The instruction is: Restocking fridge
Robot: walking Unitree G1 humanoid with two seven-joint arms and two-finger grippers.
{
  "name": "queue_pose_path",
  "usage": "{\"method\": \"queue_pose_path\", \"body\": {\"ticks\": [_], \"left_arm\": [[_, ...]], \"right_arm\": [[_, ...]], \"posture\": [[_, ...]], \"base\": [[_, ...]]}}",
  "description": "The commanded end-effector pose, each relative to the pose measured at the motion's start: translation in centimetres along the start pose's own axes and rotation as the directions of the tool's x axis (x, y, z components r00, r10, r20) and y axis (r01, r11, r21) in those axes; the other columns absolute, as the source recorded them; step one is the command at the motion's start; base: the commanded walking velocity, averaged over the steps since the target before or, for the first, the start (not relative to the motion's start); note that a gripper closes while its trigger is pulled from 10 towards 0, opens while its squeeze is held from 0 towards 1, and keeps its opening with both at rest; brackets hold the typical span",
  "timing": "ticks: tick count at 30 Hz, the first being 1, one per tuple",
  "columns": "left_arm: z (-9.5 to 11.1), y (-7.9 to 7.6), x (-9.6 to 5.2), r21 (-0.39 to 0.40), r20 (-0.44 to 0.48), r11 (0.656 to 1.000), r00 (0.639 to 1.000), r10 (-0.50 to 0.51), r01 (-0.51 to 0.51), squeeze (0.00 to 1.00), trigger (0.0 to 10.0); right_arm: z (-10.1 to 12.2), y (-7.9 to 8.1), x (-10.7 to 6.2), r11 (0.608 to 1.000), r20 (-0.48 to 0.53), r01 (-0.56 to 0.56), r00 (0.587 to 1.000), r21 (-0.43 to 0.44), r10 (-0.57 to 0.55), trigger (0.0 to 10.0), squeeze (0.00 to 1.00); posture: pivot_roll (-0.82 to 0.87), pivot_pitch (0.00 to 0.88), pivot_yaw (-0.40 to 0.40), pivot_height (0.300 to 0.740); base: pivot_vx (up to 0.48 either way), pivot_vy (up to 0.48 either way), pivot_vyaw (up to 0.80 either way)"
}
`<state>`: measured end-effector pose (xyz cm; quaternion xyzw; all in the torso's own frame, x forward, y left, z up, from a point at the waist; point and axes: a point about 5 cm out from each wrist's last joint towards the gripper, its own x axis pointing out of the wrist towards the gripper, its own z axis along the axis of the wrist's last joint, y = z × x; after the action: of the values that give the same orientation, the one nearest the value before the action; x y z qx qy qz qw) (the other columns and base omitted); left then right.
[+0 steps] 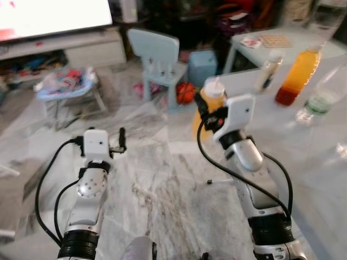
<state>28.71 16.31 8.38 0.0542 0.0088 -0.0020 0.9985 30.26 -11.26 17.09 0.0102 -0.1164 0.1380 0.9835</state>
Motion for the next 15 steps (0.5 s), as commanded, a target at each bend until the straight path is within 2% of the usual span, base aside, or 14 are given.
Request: {"method": "queue_pose_path", "body": {"ticks": [1,6,10,14,15], "left_arm": [[0.3,1.0,0.0,0.023,0.014,0.999,0.999,0.039,-0.039,0.0,10.0],[0.1,1.5,0.0,0.02,0.004,0.997,0.997,0.079,-0.079,0.0,10.0],[-0.1,2.4,-0.6,0.059,0.002,0.993,0.995,0.098,-0.098,0.0,10.0],[-0.6,3.9,-1.9,0.089,-0.021,0.987,0.991,0.136,-0.133,0.0,10.0],[-0.6,3.9,-1.9,0.089,-0.021,0.987,0.991,0.136,-0.133,0.0,10.0]], "right_arm": [[0.6,0.7,0.4,1.0,0.024,-0.025,0.999,0.011,0.024,10.0,0.0],[0.4,0.8,0.2,0.999,0.016,-0.03,0.999,0.015,0.03,10.0,0.0],[-0.2,0.0,-0.5,1.0,-0.009,0.008,1.0,0.0,-0.008,10.0,0.0],[-1.5,-1.8,-2.0,0.997,-0.061,0.068,0.996,-0.029,-0.069,10.0,0.0],[-1.5,-1.8,-2.0,0.997,-0.061,0.068,0.996,-0.029,-0.069,10.0,0.0]], "posture": [[0.05,0.003,-0.007,0.74],[0.06,0.006,-0.007,0.74],[0.06,0.007,0.001,0.74],[0.06,0.009,0.006,0.74],[0.06,0.009,0.006,0.74]], "base": [[0.0,0.0,0.8],[0.0,0.0,0.8],[0.0,0.0,0.8],[0.0,0.434,0.8],[0.0,0.48,0.8]]}}
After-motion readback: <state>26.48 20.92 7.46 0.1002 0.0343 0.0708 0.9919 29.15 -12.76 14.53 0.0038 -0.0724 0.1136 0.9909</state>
